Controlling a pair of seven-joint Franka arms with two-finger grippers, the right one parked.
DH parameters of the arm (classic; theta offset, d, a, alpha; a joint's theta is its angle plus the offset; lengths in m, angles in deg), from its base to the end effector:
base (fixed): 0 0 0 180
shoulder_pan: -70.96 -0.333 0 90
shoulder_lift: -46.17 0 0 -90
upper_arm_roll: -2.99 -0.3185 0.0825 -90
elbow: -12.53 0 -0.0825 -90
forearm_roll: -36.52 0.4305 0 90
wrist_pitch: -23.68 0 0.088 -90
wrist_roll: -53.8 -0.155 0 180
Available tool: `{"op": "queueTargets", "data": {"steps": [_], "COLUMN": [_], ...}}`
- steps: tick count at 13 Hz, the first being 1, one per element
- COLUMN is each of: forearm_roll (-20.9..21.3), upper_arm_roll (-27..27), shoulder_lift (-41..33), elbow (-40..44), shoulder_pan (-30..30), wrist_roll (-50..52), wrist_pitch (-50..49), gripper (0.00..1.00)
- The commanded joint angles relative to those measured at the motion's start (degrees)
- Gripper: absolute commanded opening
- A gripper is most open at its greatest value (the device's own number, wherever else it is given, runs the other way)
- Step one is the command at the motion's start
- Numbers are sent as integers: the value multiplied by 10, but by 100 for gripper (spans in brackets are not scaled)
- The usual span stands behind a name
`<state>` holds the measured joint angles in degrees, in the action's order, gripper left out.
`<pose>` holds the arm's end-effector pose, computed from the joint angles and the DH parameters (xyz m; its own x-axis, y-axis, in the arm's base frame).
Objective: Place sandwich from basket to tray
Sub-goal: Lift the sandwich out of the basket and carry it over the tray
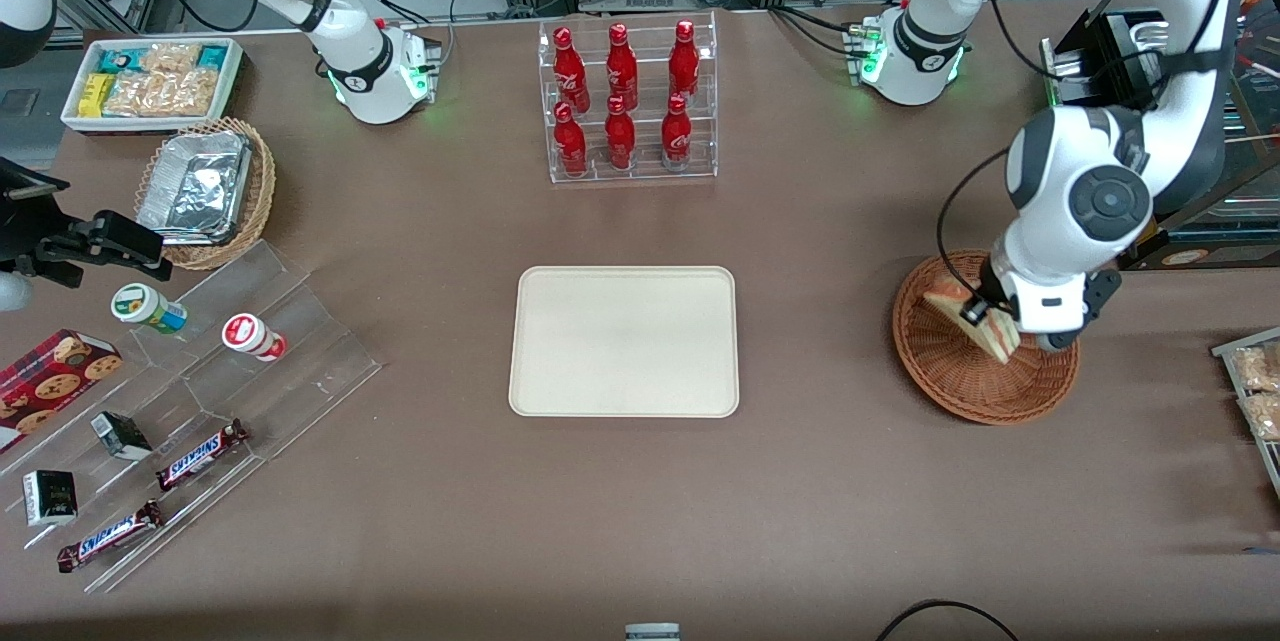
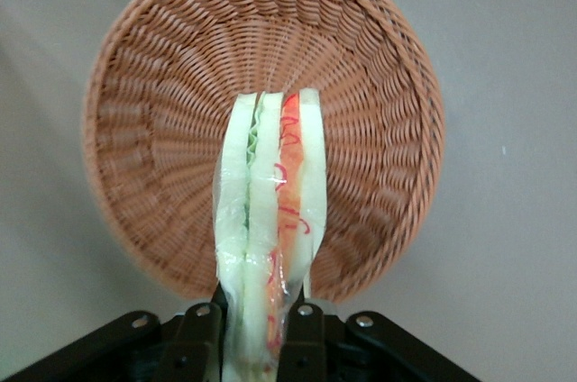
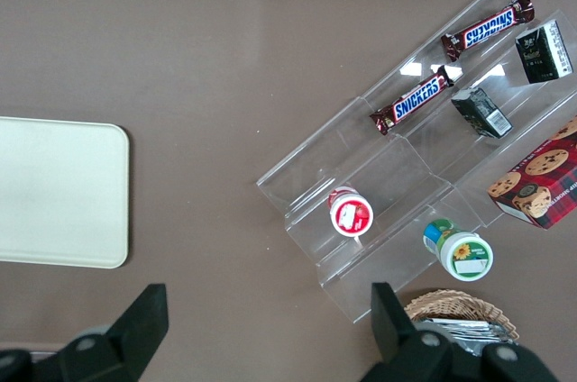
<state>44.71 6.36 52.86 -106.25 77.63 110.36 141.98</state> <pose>0.5794 -0.0889 0.2931 0.7420 0.6700 0.0206 0.6633 -0.7295 -0.1671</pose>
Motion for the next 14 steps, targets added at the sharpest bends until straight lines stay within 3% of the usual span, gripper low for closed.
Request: {"op": "queueTargets", "data": {"steps": [1, 5, 10, 14], "forearm_roll": [13, 5, 5, 12], "upper_arm_roll": [-3, -2, -1, -1], "shoulder_lift": [-4, 22, 112, 182], "elbow": [37, 83, 161, 163], "shoulder_pan": [67, 170, 285, 328], "wrist_roll": [9, 8, 1, -2], "wrist_pitch": [-44, -37, 12, 132], "gripper": [6, 6, 6, 6]}}
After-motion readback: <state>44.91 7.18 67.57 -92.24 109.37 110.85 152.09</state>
